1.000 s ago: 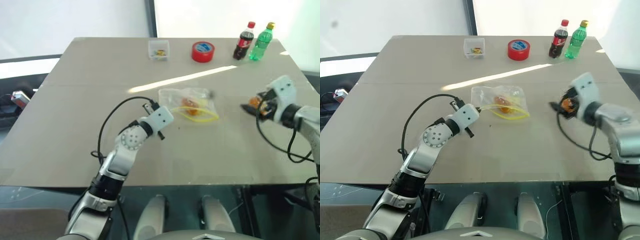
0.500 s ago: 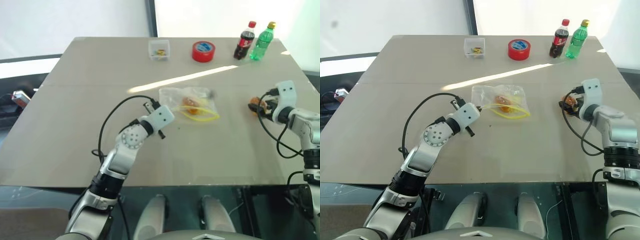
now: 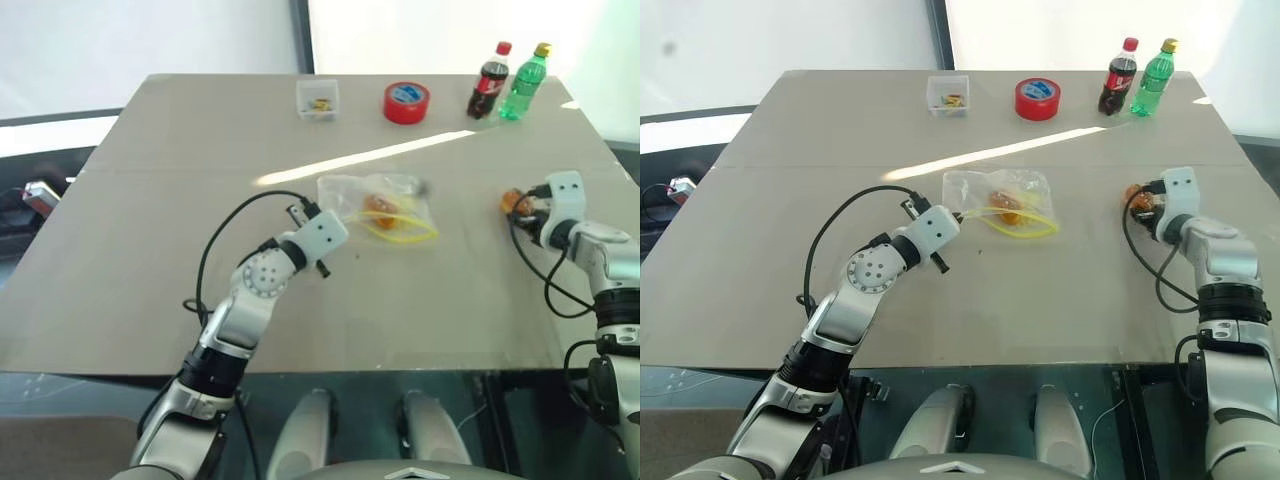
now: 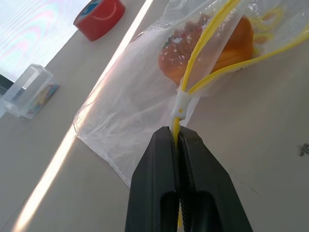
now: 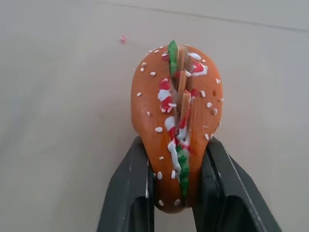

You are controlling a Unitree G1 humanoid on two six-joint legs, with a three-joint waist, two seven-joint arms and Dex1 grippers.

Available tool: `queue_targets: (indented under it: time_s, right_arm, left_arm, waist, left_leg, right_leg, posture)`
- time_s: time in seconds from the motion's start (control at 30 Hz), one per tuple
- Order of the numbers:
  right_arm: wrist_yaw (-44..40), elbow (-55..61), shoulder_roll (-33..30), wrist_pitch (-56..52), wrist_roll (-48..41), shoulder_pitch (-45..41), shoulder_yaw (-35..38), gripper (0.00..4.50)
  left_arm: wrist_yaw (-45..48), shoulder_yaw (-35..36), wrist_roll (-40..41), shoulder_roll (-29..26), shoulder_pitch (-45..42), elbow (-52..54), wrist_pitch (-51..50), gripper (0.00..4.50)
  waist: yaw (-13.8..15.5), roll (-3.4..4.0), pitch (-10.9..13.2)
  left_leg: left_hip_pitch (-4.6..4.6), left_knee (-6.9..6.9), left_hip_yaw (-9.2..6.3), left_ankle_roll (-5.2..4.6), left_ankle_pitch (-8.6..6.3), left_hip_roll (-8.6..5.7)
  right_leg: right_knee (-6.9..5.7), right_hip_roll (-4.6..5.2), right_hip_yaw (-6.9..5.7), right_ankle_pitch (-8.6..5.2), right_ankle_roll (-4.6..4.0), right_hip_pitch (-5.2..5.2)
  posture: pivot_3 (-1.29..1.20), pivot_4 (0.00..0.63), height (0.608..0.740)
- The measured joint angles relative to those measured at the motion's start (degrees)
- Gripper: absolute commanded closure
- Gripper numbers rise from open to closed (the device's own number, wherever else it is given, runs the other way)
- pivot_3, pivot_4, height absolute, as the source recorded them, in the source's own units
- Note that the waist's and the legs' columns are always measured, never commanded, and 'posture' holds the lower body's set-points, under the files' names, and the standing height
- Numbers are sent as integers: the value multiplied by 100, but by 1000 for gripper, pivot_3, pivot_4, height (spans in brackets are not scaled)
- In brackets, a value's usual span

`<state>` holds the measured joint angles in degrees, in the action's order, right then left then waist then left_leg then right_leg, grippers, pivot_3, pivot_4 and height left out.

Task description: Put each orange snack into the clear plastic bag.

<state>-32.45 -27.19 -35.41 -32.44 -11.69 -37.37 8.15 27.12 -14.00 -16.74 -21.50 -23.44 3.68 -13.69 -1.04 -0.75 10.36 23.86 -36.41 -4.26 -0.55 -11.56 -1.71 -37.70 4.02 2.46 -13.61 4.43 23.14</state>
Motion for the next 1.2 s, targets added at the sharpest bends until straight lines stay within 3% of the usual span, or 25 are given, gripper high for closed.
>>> queue_targets:
  time_s: [0.13,0.17,0.3,0.47,0.63,0.97,1.17,1.2]
  right_arm:
    - [-1192,1365,-172,-208,-715,574,-76,3455]
    - [-1846,2256,-310,-511,-1233,959,-142,3455]
    - [-2140,3142,-381,-942,-1605,1231,-386,3455]
    - [-1770,3610,-15,-1250,-1427,1261,-1180,3455]
    - [-1244,3463,327,-1535,-1152,780,-1441,3455]
    - [-111,2605,966,-2431,-900,64,-1347,3455]
    - [552,2370,1611,-2837,-1062,-342,-624,3455]
    - [617,2371,1676,-2796,-1077,-374,-521,2854]
  left_arm:
    - [-14,-4,-1,12,-1,5,-5,4500]
    - [-15,-2,-1,25,-6,4,-5,4500]
    - [-16,-5,0,39,-11,2,1,4500]
    - [-10,-9,16,102,-94,-3,57,4500]
    - [62,-40,126,188,-101,1,282,4500]
    - [419,-252,259,164,55,92,722,4500]
    - [511,-359,274,162,128,154,798,4500]
    - [519,-380,273,161,135,154,799,4500]
  waist:
    - [4,1,1]
    - [11,0,0]
    - [8,0,0]
    - [16,0,0]
    - [23,0,0]
    - [15,0,0]
    - [7,1,0]
    - [7,1,0]
  left_leg:
    - [3,1,-6,0,0,1]
    - [3,-1,-8,0,-1,1]
    - [-3,-8,-9,0,0,2]
    - [-3,-9,-10,0,0,1]
    - [-2,-11,-21,1,0,0]
    - [-1,-8,-18,1,0,0]
    - [-1,-5,-19,0,0,0]
    - [0,-5,-17,0,0,0]
  right_leg:
    - [3,-1,-5,0,1,-1]
    - [2,0,-7,-1,1,-3]
    - [-1,0,-10,0,2,-8]
    - [-3,1,-10,0,1,-8]
    - [-2,2,-10,0,1,-6]
    - [-4,1,-9,0,0,-3]
    - [-9,0,-4,0,-1,2]
    - [-8,0,-4,0,-1,2]
  posture:
    - [0,150,740]
    - [0,150,740]
    - [0,150,740]
    - [0,150,740]
    - [0,150,740]
    - [0,150,740]
    - [0,150,740]
    - [0,150,740]
